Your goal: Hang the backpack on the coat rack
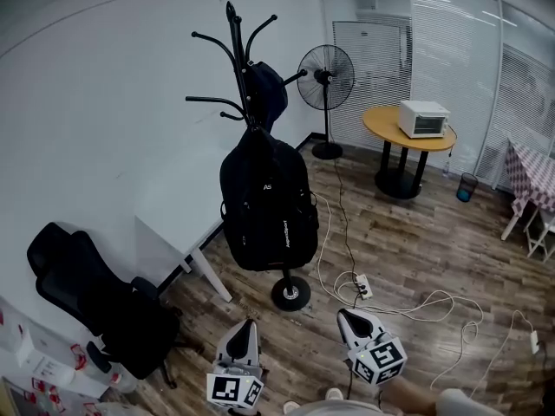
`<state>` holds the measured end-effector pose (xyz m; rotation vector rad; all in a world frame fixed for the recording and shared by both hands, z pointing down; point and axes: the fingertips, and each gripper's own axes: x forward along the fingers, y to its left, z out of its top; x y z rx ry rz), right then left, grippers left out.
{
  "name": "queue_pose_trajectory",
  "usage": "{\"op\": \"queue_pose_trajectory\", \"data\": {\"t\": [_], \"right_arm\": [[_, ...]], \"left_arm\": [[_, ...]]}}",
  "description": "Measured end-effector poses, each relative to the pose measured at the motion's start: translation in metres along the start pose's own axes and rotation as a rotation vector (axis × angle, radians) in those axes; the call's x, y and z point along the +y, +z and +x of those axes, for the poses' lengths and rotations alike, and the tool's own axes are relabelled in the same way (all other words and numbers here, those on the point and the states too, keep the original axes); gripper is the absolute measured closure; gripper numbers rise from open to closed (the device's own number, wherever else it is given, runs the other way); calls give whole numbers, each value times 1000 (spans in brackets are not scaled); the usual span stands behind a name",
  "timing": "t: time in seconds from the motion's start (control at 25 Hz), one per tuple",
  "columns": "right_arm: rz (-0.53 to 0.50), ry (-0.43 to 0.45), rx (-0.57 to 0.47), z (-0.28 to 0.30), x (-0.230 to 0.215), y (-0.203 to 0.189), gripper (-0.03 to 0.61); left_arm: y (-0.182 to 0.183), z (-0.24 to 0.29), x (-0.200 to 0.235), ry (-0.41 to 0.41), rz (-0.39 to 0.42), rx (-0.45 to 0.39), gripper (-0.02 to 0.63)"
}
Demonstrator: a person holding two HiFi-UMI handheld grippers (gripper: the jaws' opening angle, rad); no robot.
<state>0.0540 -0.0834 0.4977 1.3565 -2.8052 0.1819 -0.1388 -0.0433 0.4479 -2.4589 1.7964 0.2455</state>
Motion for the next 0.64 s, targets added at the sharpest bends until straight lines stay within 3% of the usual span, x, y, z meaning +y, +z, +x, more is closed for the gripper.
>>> {"op": "queue_pose_trajectory", "data": {"t": [0.64], "right_arm": [[-21,-17,14,3,-5,-4,563]], "left_arm": [[-6,4,0,-7,-14,10,604]]}}
